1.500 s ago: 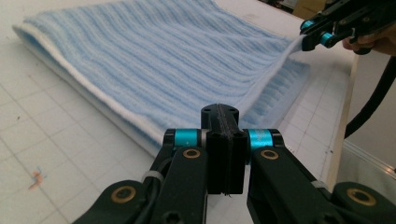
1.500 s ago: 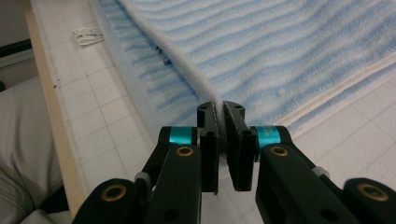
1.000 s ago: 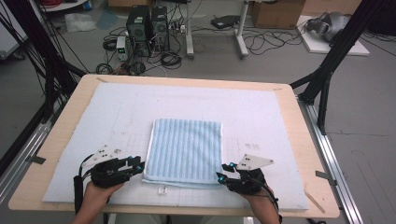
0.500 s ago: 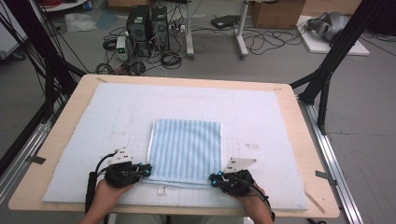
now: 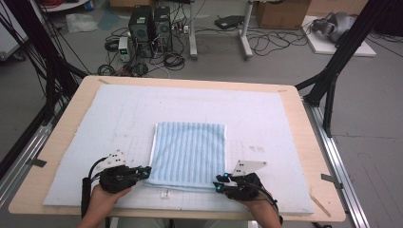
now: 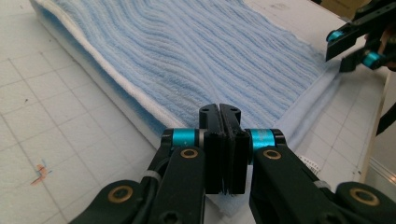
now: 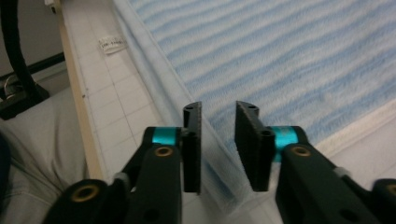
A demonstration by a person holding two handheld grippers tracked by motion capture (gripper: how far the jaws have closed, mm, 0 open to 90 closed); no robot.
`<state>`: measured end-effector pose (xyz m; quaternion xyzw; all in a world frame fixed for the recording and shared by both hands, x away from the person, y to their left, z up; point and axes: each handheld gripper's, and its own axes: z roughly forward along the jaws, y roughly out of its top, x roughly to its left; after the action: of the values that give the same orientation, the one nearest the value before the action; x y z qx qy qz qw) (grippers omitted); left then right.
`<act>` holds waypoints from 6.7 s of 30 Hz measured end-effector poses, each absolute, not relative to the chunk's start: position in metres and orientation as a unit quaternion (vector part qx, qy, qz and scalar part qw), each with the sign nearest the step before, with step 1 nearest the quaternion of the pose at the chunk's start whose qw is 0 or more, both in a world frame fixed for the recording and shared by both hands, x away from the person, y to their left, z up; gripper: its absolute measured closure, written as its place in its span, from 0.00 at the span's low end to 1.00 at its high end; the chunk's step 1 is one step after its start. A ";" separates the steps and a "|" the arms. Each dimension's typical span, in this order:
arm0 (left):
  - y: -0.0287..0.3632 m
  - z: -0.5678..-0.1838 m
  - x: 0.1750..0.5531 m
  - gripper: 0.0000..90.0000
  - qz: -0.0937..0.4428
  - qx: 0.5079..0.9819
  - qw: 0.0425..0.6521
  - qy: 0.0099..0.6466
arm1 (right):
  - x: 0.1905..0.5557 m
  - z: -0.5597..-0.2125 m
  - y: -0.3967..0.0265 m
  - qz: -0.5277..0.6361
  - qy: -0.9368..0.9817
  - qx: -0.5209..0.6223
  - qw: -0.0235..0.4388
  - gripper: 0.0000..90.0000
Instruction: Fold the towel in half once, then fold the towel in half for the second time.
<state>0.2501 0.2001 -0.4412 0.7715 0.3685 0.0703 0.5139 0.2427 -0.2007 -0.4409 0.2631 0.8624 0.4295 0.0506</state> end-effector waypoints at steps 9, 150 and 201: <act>0.203 -0.440 0.249 0.97 0.067 0.769 0.521 0.365 | 0.240 -0.441 -0.195 0.419 0.873 0.242 0.063 0.97; 0.223 -0.436 0.368 0.26 0.152 0.719 0.555 0.389 | 0.335 -0.419 -0.257 0.453 0.763 0.411 0.209 0.13; 0.169 -0.450 0.428 0.92 0.140 0.818 0.427 0.359 | 0.336 -0.425 -0.254 0.446 0.771 0.413 0.190 0.13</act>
<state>0.4279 0.1685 -0.4504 0.8181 0.3589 0.1401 0.4269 0.3365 -0.2543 -0.4253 0.4129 0.7710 0.4463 0.1897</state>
